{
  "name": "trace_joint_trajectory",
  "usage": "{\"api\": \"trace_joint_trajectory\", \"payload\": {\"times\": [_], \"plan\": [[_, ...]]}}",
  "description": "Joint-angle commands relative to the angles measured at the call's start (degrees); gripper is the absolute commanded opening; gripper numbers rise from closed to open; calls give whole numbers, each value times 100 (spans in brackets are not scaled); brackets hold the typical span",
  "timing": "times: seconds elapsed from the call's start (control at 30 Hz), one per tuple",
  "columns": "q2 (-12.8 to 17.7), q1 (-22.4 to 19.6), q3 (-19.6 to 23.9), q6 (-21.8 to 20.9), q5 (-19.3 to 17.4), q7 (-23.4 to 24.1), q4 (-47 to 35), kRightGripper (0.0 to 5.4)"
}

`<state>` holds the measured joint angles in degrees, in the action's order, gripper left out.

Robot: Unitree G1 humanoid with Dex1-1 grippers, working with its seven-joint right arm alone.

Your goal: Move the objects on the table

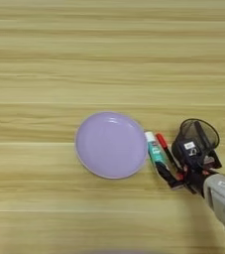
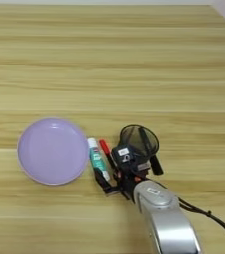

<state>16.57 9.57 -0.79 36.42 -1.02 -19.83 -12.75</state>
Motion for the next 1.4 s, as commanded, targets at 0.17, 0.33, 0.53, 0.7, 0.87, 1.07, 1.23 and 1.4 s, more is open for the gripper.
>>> {"api": "trace_joint_trajectory", "payload": {"times": [0.17,0.33,0.53,0.7,0.87,1.07,1.23,1.4], "plan": [[45,-33,164,-294,-134,-9,-305,538],[154,19,273,-249,-193,-126,-347,538],[166,27,245,-256,-186,-162,-287,538],[121,15,155,-276,-179,-175,-206,538],[103,-9,66,-334,-154,-186,-66,538],[68,-48,-58,-390,-142,-196,85,538],[56,-96,-116,-475,-141,-202,275,538],[51,-134,-149,-495,-141,-204,366,538]]}}
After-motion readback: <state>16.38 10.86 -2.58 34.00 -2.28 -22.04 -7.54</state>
